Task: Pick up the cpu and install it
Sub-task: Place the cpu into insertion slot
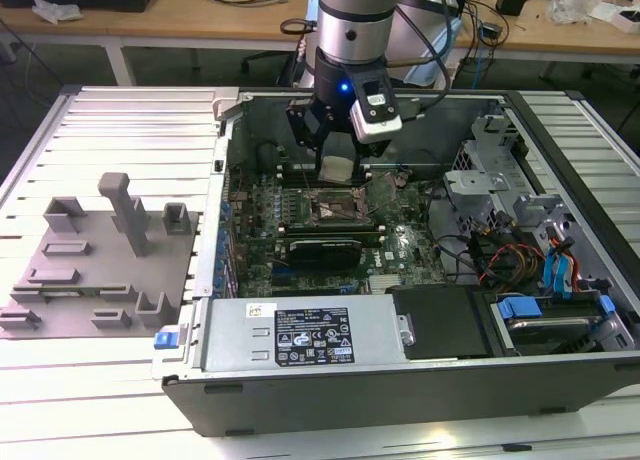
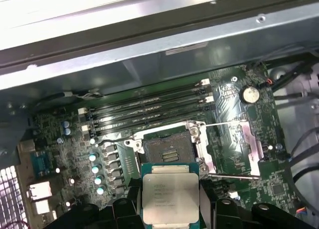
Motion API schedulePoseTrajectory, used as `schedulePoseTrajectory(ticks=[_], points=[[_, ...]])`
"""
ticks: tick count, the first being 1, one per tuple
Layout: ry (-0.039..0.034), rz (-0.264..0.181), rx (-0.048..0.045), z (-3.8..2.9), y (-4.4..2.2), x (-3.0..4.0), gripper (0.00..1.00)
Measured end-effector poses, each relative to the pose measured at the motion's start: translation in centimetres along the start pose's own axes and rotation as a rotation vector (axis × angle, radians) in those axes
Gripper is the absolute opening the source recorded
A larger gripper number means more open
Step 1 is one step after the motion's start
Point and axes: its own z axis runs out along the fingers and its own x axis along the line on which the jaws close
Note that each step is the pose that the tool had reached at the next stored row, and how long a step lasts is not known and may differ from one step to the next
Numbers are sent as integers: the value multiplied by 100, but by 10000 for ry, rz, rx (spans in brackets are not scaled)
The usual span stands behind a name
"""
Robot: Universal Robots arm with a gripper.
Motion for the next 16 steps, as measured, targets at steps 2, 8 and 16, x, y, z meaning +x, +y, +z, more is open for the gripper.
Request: schedulePoseTrajectory(ticks=[2, 8, 16], points=[[-5, 221, 0, 0, 0, 0, 55], [-21, 908, 1, 0, 0, 0, 55], [-43, 1866, 2, 0, 0, 0, 55]])
